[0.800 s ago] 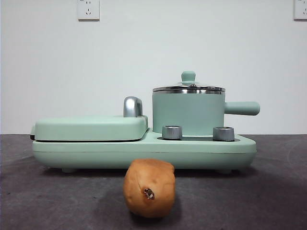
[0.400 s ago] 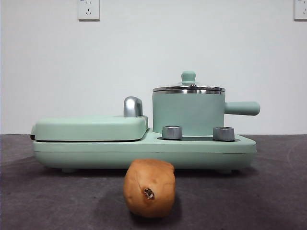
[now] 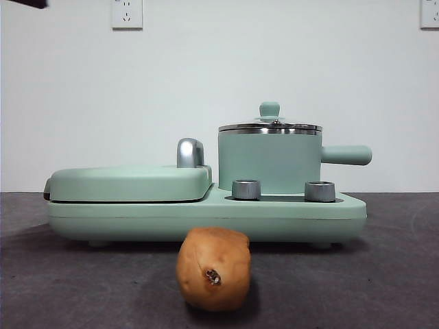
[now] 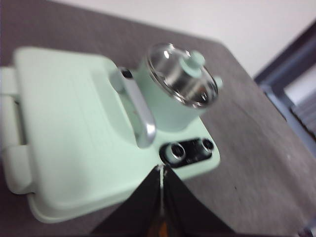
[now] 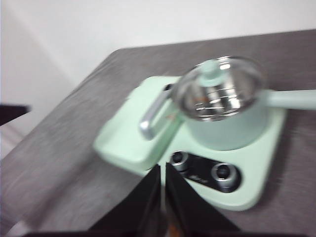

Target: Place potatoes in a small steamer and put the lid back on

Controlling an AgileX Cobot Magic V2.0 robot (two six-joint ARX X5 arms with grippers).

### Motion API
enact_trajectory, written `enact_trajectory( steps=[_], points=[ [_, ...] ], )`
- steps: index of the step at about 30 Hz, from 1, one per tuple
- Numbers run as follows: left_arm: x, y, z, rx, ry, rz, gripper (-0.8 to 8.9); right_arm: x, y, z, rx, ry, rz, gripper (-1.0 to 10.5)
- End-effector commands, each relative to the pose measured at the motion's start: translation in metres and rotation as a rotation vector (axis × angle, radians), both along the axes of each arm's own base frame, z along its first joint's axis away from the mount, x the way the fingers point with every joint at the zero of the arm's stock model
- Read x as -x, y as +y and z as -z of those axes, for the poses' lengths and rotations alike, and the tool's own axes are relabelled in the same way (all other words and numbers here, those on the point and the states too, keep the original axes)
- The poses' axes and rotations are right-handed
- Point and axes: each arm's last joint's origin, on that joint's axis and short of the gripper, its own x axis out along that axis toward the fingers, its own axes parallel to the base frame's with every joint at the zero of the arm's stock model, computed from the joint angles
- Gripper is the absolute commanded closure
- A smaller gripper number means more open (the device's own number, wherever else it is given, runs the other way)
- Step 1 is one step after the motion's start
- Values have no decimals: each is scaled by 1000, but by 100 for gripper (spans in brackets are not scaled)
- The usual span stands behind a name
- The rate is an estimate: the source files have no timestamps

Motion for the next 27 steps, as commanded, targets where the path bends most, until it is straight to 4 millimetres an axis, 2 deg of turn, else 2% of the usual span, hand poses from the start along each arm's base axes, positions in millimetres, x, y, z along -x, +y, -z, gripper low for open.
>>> enact_trajectory(
  steps=[1,8,12,14,16,20,24,27],
  points=[
    [-8,-6,-17,-48,-21,99,807,-2,3,-12,25,-41,-71,934],
    [-16,-15,-31,-89,7,173,807,-2,4,-20,60,-100,-101,916],
    [-17,-16,-32,-93,-7,180,792,-2,4,-20,65,-102,-103,760],
    [-17,-16,-32,-92,-12,180,736,-2,4,-20,65,-102,-103,647],
    [-17,-16,-32,-91,-14,180,623,-2,4,-20,64,-101,-102,539],
    [-19,-17,-31,-88,-3,178,413,-2,4,-20,62,-99,-102,464],
    [-26,-21,-29,-71,18,182,348,-2,4,-20,61,-99,-102,460],
    [-34,-29,-28,-52,34,198,340,-3,4,-20,61,-98,-101,460]
  ],
)
